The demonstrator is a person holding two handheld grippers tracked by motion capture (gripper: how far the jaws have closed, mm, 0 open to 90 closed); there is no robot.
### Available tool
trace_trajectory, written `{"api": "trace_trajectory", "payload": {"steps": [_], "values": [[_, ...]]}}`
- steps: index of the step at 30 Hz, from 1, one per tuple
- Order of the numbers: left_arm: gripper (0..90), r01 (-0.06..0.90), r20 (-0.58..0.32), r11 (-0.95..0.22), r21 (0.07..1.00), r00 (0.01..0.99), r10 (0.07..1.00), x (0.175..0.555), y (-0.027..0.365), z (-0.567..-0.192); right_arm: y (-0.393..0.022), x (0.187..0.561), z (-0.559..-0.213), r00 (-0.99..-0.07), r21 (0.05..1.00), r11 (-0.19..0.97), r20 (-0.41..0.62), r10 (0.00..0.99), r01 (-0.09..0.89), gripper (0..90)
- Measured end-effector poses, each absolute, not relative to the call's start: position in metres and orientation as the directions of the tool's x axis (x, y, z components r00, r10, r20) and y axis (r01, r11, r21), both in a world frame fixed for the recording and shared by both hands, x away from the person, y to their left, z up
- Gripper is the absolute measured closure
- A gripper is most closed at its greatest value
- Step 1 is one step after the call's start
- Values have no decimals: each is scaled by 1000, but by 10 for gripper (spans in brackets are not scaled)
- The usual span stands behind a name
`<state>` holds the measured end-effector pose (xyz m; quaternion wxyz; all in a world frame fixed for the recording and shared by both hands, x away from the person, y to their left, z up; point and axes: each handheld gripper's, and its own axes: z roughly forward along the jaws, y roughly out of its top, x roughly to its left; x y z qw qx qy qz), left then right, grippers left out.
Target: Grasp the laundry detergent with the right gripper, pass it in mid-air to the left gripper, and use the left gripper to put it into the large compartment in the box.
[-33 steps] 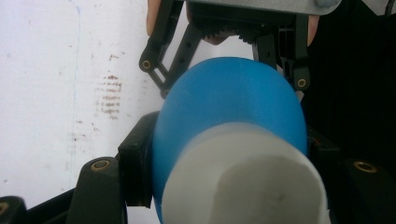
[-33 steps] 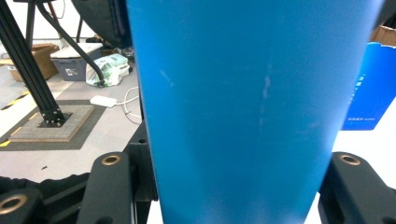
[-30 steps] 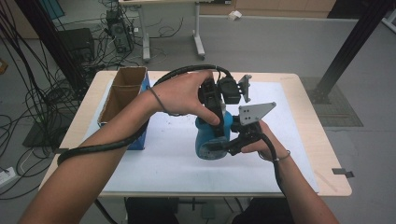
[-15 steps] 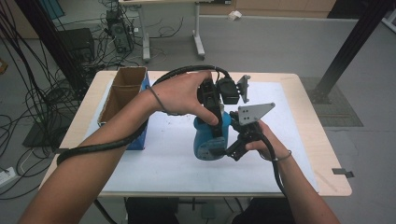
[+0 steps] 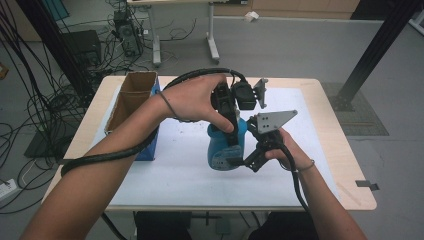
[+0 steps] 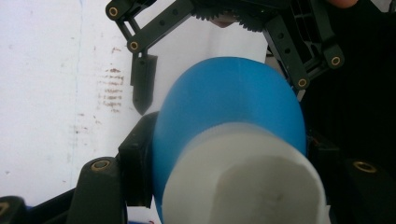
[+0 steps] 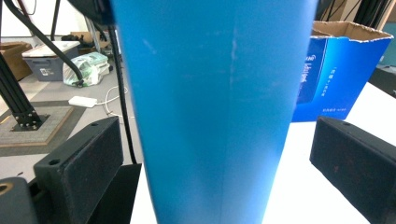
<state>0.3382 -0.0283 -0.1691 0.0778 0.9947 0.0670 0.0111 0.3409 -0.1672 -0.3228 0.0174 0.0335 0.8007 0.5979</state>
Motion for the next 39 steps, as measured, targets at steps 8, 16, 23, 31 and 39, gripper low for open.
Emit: {"api": "trace_trajectory", "payload": {"steps": [8, 16, 23, 31, 39], "values": [[373, 149, 16, -977, 155, 988, 153, 341, -24, -168, -173, 341, -319, -996, 945, 325, 17, 82, 43, 22], [372, 156, 15, -977, 145, 987, 160, 340, -21, -168, -186, 342, -316, -994, 901, 426, 43, 104, 84, 22], [373, 159, 10, -978, 133, 987, 161, 340, -20, -167, -197, 343, -314, -991, 836, 536, 60, 121, 116, 24], [373, 172, 9, -976, 134, 985, 175, 341, -19, -166, -208, 344, -318, -987, 750, 644, 83, 139, 154, 28], [373, 181, 11, -976, 123, 983, 183, 342, -17, -167, -217, 345, -321, -982, 649, 740, 70, 173, 177, 36]]}}
